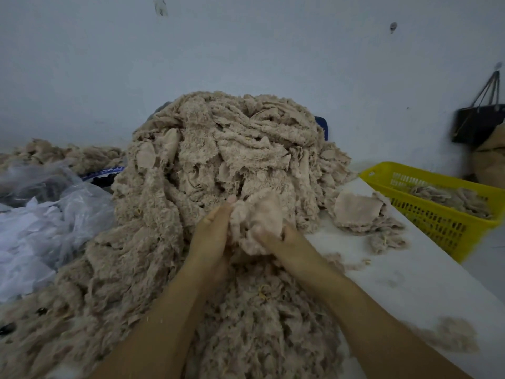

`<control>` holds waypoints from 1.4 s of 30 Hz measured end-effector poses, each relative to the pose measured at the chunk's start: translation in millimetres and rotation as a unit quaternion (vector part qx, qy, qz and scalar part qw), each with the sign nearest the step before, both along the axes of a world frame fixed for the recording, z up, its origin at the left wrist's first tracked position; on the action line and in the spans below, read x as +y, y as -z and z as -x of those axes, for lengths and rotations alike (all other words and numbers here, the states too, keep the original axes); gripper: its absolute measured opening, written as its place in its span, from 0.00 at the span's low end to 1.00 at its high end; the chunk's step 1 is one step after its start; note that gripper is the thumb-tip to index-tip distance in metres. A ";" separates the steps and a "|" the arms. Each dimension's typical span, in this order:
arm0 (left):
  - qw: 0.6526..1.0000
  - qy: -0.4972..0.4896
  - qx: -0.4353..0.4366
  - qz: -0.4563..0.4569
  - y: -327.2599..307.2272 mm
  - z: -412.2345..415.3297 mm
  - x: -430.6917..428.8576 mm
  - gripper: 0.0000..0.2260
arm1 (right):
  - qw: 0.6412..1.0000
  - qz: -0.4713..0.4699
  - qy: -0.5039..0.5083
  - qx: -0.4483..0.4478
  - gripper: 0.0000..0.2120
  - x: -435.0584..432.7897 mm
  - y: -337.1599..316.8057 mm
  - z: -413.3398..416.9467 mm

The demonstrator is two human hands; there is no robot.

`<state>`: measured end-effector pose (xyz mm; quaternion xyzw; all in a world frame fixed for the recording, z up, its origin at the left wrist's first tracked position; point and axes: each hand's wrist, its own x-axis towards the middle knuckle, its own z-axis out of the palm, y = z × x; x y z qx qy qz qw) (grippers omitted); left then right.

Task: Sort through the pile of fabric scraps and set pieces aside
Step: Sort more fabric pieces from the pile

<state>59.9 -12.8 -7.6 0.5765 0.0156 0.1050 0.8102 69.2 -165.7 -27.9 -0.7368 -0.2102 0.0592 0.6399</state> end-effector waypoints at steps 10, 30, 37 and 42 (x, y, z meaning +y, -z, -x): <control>0.998 0.067 -0.004 -0.017 3.1 3.2 -1.4 0.15 | 0.988 -0.125 -0.050 -0.071 0.11 6.0 -4.9 4.5; 0.901 0.125 0.010 -0.414 32.5 -1.3 -7.7 0.20 | 0.938 0.230 0.233 -0.112 0.12 -17.2 18.0 -31.7; 0.925 0.102 0.020 -0.364 32.0 -5.0 -9.2 0.21 | 0.954 0.165 0.209 -0.134 0.14 -7.3 4.0 -14.7; 0.989 0.093 0.102 -0.055 21.5 -5.6 -0.7 0.21 | 0.983 0.104 0.016 -0.151 0.18 11.6 -7.9 14.3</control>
